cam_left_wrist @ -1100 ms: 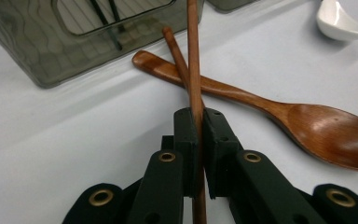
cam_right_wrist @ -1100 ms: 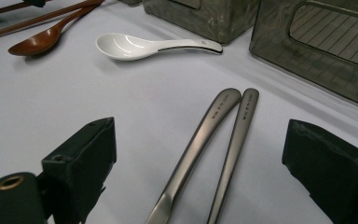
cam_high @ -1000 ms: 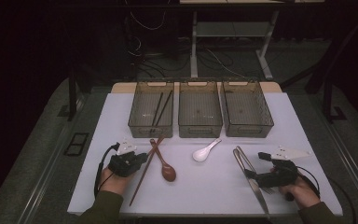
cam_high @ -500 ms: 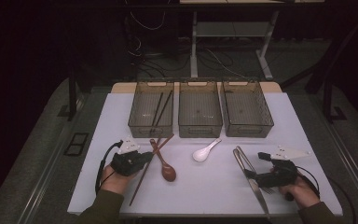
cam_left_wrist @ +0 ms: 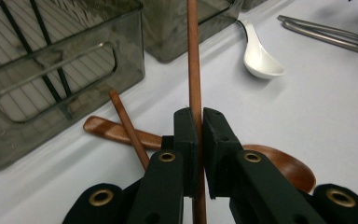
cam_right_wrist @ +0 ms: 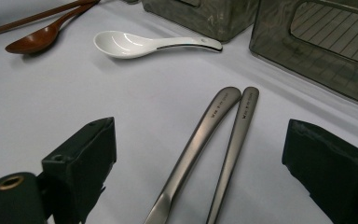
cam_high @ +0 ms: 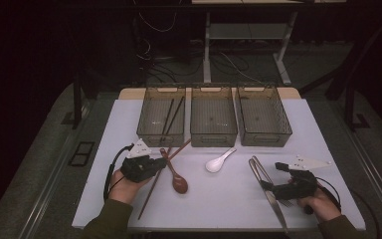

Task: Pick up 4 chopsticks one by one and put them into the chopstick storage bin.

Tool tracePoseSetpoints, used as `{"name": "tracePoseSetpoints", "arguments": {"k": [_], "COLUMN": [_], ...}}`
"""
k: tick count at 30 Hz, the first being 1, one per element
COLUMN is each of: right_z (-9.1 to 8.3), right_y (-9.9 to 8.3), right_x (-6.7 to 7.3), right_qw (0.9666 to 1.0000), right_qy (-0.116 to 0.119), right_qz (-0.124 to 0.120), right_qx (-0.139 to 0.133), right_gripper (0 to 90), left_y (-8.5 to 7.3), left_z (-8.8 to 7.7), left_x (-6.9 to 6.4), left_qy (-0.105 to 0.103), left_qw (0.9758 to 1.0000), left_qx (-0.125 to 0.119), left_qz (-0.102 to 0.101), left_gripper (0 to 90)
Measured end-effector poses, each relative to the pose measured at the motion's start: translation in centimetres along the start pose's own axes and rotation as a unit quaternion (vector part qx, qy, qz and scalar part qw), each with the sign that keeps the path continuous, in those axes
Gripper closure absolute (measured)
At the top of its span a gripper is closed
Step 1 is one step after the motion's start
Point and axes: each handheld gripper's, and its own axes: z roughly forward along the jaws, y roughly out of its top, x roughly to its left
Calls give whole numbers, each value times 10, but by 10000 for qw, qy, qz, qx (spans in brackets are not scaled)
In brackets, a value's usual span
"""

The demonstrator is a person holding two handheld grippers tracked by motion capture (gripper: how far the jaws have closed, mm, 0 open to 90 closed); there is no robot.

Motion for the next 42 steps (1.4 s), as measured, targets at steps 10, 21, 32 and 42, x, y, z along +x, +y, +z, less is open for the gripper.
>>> {"name": "tracePoseSetpoints", "arguments": {"k": [10, 21, 32, 42], "right_z": [0, 1, 0, 0], "right_y": [0, 0, 0, 0], "right_x": [-1, -1, -1, -1], "right_qw": [10000, 10000, 10000, 10000], "right_qy": [-12, -15, -16, -13], "right_qz": [14, 50, 63, 65], "right_qx": [-7, 6, 5, 0], "right_gripper": [98, 98, 98, 98], "left_y": [14, 27, 42, 56], "left_z": [3, 9, 19, 30], "left_x": [5, 15, 21, 28], "left_qy": [-135, -182, -192, -198], "left_qw": [9998, 9994, 9994, 9991], "left_qx": [-136, -261, -279, -357], "left_qz": [-47, -127, -81, -95], "left_gripper": [838, 837, 838, 837]}}
